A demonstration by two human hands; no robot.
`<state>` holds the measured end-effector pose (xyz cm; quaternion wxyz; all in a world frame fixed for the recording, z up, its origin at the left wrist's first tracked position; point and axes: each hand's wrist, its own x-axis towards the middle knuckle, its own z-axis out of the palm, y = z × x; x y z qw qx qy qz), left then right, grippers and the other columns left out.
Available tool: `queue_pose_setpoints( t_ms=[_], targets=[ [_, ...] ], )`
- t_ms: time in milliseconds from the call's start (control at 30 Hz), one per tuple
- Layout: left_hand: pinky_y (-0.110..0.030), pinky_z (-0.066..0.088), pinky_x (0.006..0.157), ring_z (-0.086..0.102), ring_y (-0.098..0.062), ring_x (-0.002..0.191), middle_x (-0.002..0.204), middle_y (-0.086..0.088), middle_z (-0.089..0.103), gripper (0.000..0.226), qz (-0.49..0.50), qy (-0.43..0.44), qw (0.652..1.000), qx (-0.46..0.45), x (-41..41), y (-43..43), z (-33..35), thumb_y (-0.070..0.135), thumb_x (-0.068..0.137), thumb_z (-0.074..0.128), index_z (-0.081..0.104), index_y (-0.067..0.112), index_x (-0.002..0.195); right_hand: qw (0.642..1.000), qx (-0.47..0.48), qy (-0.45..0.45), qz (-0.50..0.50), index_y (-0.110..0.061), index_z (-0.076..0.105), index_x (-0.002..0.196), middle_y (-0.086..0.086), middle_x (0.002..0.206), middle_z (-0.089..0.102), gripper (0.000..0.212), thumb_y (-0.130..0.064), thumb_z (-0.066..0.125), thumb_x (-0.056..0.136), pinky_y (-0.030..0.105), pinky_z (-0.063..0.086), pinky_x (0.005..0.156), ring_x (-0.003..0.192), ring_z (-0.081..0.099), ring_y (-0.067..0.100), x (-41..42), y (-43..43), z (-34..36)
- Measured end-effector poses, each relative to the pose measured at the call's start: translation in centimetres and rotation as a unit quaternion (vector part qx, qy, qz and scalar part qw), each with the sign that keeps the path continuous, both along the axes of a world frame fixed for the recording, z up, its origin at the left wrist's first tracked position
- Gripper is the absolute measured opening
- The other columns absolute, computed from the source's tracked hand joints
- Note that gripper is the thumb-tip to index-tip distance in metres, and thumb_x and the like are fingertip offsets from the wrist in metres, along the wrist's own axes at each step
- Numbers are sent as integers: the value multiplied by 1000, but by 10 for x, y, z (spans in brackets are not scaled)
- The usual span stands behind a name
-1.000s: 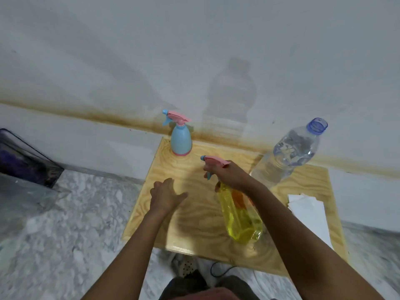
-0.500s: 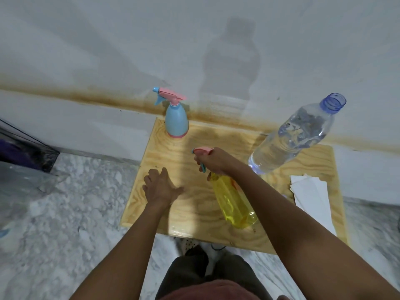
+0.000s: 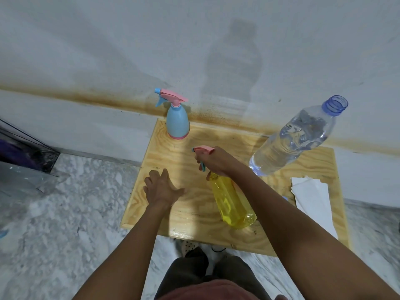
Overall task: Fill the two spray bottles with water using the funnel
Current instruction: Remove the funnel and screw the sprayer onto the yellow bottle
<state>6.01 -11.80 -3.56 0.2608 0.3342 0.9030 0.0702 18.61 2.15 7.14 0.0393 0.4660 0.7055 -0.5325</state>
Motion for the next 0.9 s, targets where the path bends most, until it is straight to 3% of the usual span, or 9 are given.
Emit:
queue_pose_setpoints(
  t_ms=[100,233,333,467,600,667,733,800,900],
  targets=[
    [-40,31,106,26,-32,131,147,-10,24,100,0,0,1000,1,0,0,1,67,67,76,34,23,146,1000,-11,15,-12,-14,63,124,8,92,70,38,-33,49,93,41,61,71,89,70,24,0,-1,-1],
    [-40,31,106,27,-32,131,147,-11,25,100,0,0,1000,7,0,-1,1,68,67,76,34,23,147,1000,6,9,20,-13,61,126,6,92,71,38,-29,46,96,47,57,84,84,66,18,2,-3,6],
    [-40,31,107,27,-32,132,148,-11,25,103,-3,2,1000,5,1,-2,0,69,66,75,33,23,148,1000,15,19,4,-18,62,124,3,93,70,36,-35,49,95,41,60,74,71,61,12,8,-6,10],
    [-41,33,106,29,-32,131,146,-12,26,97,-7,1,1000,0,0,-3,4,66,68,76,35,24,146,995,13,98,-31,-17,57,122,8,103,66,33,-34,56,95,34,60,58,89,67,22,21,-14,16],
    [-38,37,102,31,-30,135,148,-10,34,100,-99,-81,991,42,-1,1,18,70,65,72,33,29,147,972,43,216,-88,-8,61,109,11,100,69,21,-22,64,94,39,60,60,83,69,29,39,-27,34],
    [-36,33,113,31,-23,141,154,-2,32,101,-168,-182,965,79,4,-1,37,62,68,79,31,33,151,956,59,267,-104,-7,66,109,10,98,71,20,-19,66,93,42,61,63,80,70,29,47,-33,44],
    [-32,33,115,32,-9,140,155,11,31,103,-199,-292,929,113,17,-4,61,57,64,85,31,38,150,947,76,291,-113,-14,70,109,4,95,73,19,-20,67,92,36,59,65,73,71,27,53,-38,54],
    [-25,35,111,36,3,134,148,23,36,98,-204,-325,909,163,34,-5,79,56,60,89,36,47,141,939,84,309,-130,-20,72,105,0,87,74,14,-20,68,91,23,55,65,69,70,19,57,-42,64],
    [-10,40,97,48,16,119,129,31,53,74,-177,-313,898,256,55,3,92,47,64,90,47,53,123,931,103,318,-146,-22,73,99,-3,75,72,10,-20,69,90,17,50,62,66,67,9,60,-46,69]
  ],
)
